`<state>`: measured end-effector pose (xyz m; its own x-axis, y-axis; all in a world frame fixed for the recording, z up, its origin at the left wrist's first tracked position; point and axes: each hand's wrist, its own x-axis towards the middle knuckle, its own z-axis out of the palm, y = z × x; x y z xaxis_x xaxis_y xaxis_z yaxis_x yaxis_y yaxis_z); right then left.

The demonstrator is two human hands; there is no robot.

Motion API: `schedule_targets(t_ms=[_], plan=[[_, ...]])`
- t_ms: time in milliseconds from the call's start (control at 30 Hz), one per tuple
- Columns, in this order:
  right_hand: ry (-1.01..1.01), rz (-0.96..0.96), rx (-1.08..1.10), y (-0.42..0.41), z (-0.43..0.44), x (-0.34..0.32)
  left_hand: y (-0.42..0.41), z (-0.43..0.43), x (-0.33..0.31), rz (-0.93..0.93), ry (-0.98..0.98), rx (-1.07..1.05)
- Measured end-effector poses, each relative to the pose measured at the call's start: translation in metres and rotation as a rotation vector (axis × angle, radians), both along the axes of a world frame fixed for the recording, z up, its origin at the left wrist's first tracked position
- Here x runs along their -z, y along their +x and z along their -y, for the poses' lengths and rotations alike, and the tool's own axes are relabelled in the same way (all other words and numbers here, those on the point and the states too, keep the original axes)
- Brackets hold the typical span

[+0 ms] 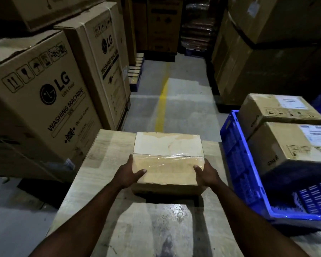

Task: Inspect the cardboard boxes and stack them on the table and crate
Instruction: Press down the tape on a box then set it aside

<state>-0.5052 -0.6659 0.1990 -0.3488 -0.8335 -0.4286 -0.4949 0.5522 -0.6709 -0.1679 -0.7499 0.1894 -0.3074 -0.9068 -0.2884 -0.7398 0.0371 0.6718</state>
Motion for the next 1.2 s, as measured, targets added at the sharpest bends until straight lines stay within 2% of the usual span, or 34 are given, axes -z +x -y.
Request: schedule_targets(t_ms=[200, 467, 633, 700, 800, 900, 967, 1067, 1200], plan=[[-0.204, 0.057, 0.049, 0.0, -0.014, -0.006, 0.006, -0.009, -0.01, -0.137, -0.142, -0.054], [-0.251, -0.019, 0.177, -0.005, -0.019, -0.005, 0.008, -0.01, -0.01, -0.143, -0.216, -0.184], [-0.268, -0.076, 0.123, 0.004, -0.03, -0.008, 0.007, -0.027, -0.001, -0.147, -0.224, -0.32], [-0.261, -0.08, 0.062, 0.005, -0.04, -0.003, 0.011, -0.033, 0.007, -0.098, -0.254, -0.337], [-0.211, -0.134, -0.019, 0.006, -0.054, 0.008, 0.018, -0.041, 0.017, 0.089, -0.262, -0.297], [-0.187, -0.145, -0.014, 0.006, -0.061, 0.02, 0.027, -0.046, 0.028, 0.202, -0.219, -0.225], [-0.163, -0.089, 0.004, 0.002, -0.06, 0.026, 0.036, -0.042, 0.033, 0.176, -0.227, -0.158], [-0.108, 0.118, 0.126, -0.014, -0.054, 0.028, 0.045, -0.031, 0.029, 0.049, -0.242, -0.105], [-0.215, 0.158, 0.385, -0.022, -0.029, -0.004, 0.035, -0.009, -0.002, -0.187, -0.278, -0.399]])
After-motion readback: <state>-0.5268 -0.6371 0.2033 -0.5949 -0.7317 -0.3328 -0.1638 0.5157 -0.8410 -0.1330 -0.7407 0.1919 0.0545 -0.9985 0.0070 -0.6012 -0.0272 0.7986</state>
